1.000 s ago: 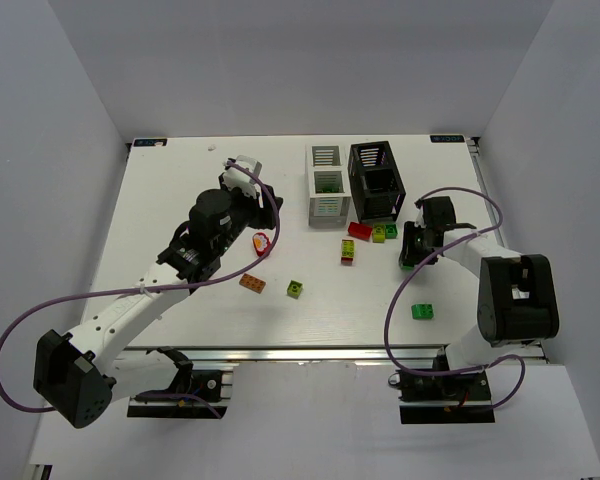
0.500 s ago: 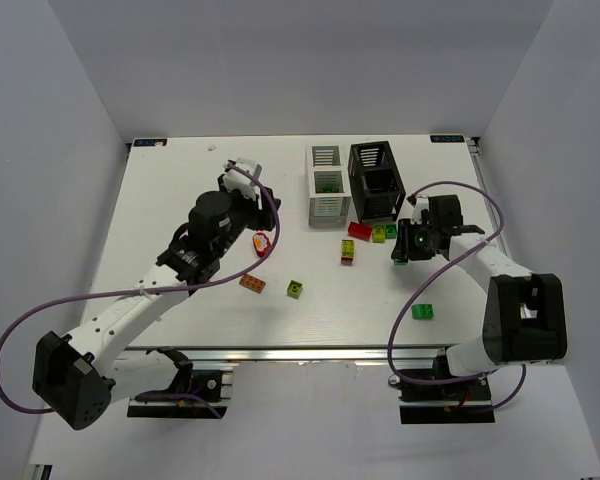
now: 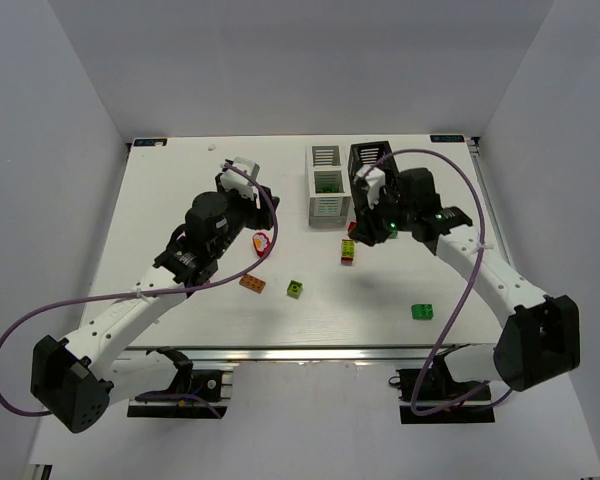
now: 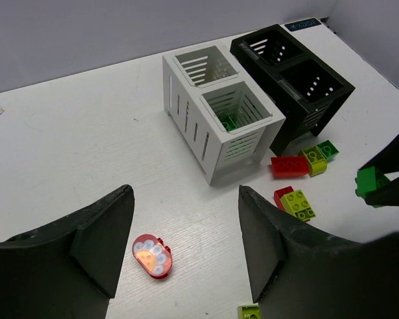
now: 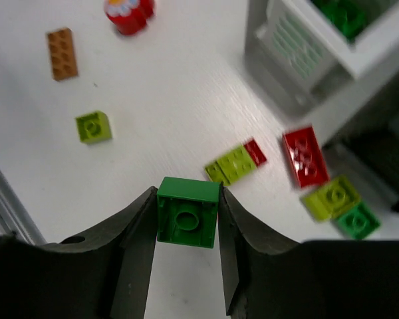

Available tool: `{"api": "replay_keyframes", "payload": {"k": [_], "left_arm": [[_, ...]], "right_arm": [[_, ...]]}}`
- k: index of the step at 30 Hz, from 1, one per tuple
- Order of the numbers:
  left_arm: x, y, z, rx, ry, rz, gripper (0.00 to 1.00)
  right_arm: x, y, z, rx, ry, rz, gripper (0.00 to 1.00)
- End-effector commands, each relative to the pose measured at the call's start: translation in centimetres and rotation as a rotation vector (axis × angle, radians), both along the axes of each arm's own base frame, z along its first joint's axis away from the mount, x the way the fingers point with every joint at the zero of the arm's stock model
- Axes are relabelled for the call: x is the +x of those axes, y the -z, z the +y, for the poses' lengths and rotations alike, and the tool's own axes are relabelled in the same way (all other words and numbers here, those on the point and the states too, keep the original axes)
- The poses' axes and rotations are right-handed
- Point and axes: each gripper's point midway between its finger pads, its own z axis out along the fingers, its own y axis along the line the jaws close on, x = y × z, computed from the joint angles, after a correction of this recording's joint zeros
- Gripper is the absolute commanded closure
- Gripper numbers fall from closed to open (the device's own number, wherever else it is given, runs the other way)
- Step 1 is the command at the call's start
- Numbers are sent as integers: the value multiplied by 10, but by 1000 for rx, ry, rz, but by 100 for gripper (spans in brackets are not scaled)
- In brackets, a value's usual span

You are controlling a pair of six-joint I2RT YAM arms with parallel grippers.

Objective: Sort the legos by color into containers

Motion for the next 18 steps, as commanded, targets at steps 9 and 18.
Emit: {"api": "replay_keyframes", "payload": {"k": [9,18], "left_arm": [[0,-10,19,18,-66,-48,26],[0,-14,23,17,-75,-61,26]], "right_arm": [[58,-100,106,20,-227,-207,100],[134,-77,134,-60,-90,-203,100]]}}
